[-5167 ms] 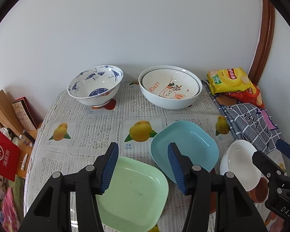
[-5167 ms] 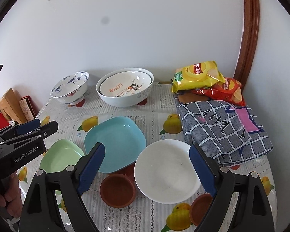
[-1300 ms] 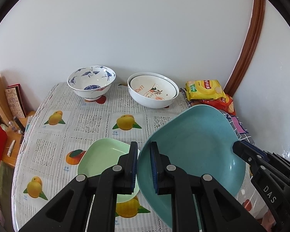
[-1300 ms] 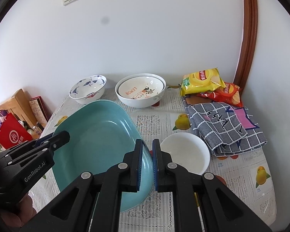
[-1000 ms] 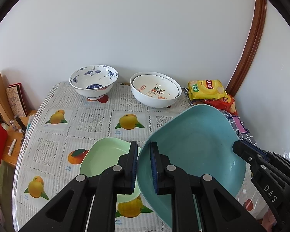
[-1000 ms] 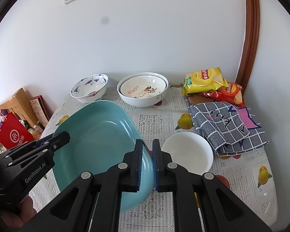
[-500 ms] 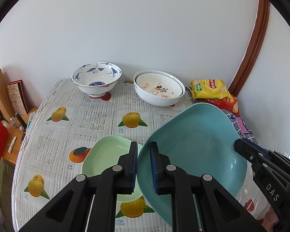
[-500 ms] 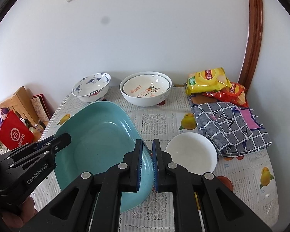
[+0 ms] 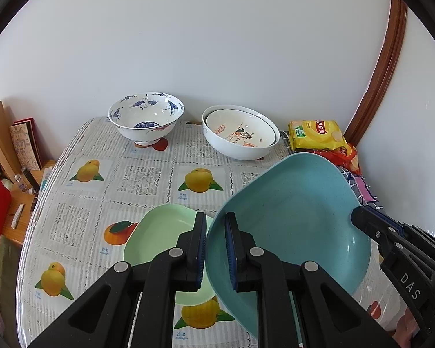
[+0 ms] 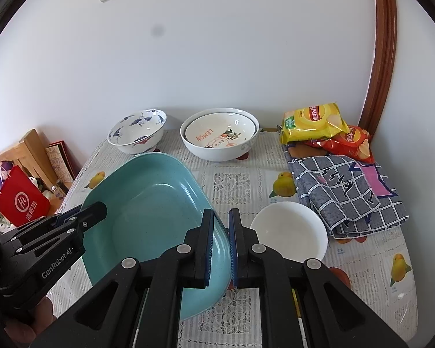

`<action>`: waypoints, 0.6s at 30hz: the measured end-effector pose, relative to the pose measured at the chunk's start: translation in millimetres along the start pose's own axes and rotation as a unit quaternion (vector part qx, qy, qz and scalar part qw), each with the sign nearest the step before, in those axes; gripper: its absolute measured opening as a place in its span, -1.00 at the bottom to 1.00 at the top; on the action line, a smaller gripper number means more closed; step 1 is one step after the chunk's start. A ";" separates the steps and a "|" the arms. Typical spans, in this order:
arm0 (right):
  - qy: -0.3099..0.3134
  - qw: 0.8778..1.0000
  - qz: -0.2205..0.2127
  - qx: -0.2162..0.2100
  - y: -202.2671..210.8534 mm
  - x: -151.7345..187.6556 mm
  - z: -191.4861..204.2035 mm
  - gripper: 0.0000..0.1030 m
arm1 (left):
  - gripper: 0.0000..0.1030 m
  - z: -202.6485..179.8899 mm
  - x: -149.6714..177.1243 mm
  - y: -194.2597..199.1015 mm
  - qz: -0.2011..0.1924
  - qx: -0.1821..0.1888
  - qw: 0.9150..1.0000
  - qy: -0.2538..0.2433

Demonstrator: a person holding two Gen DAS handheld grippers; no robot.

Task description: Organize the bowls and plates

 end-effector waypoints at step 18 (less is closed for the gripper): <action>0.021 1.000 0.004 -0.001 -13.7 -10.1 23.0 -0.79 | -0.75 23.3 -4.5 -7.4 0.004 -0.001 1.000 0.023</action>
Point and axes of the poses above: each gripper's, at about its wrist camera, not at the fingertips, and y roughly against the way its jaws point, z to its left, x to its underside, the point moved 9 cm from there along -y, roughly the way its jaws point, and after that the axes turned 7 degrees about z, right-handed, at the moved point
